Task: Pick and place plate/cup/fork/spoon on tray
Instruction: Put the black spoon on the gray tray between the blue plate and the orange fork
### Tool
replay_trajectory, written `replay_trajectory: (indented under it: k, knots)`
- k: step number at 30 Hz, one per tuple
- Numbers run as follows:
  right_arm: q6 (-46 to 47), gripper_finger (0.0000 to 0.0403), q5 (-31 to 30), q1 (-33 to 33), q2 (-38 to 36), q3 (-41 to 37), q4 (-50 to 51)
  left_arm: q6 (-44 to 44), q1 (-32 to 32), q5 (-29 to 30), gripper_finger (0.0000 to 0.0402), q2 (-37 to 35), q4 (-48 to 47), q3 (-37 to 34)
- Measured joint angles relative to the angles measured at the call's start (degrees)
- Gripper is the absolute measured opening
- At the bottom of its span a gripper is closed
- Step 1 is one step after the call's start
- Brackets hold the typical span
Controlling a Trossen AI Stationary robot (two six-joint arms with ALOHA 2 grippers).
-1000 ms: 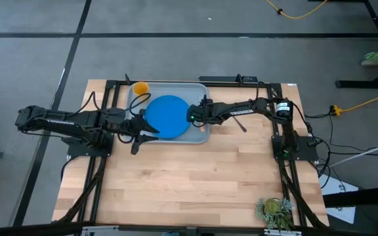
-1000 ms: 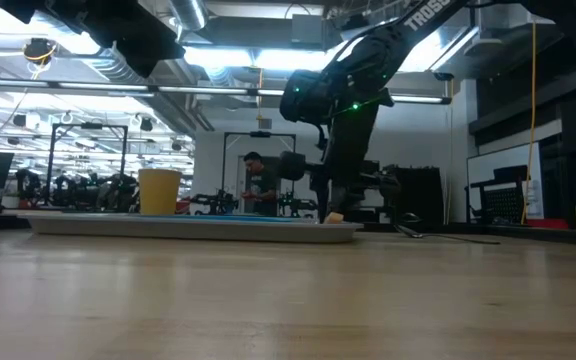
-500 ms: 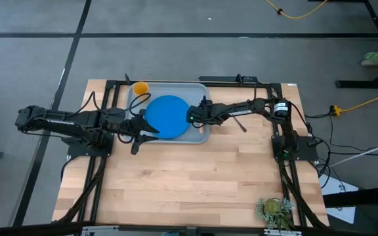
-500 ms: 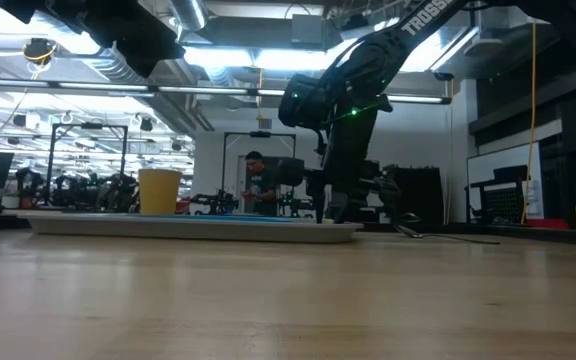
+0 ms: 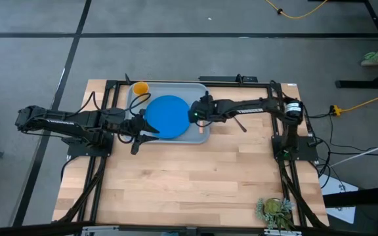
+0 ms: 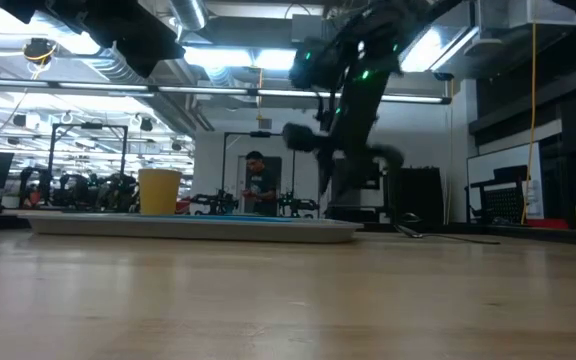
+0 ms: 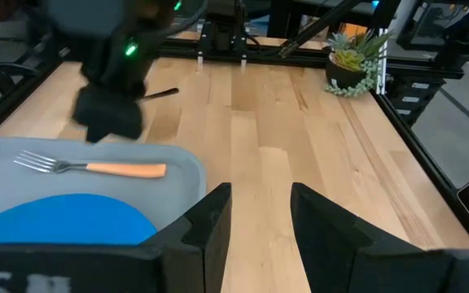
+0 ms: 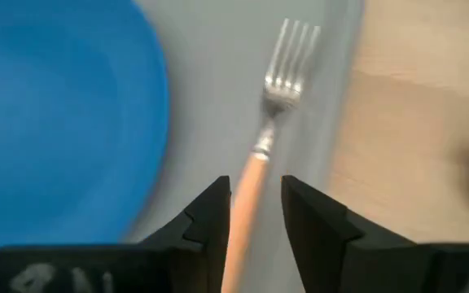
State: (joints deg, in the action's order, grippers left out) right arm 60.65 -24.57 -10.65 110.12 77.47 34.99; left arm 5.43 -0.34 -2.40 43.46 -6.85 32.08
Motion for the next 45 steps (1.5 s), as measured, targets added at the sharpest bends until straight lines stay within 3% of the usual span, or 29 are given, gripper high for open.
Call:
replay_trajectory:
  k: [12,16,20,25,29,35,45]
  knots:
    - [4.6,0.0117,-5.6,6.4,-7.2,0.0,26.7,0.0,0.0,0.0,0.0122,0.0,0.0,0.0]
    - [3.8,0.0117,-5.4,5.9,-9.8,-2.3,30.3,0.0,0.0,0.0,0.0122,0.0,0.0,0.0]
    - [0.4,0.0117,-4.9,2.2,-17.3,-11.9,24.3,0.0,0.0,0.0,0.0122,0.0,0.0,0.0]
    - [-12.7,0.0117,1.8,-3.7,-27.5,-27.4,7.1,0.0,0.0,0.0,0.0122,0.0,0.0,0.0]
    - [-21.0,0.0117,6.4,-8.1,-32.0,-35.6,-1.7,0.0,0.0,0.0,0.0122,0.0,0.0,0.0]
    - [-28.1,0.0117,12.5,-14.1,-31.7,-38.6,-6.6,0.0,0.0,0.0,0.0122,0.0,0.0,0.0]
    - [-38.9,0.0117,16.8,-18.1,-25.7,-38.6,-7.5,0.0,0.0,0.0,0.0122,0.0,0.0,0.0]
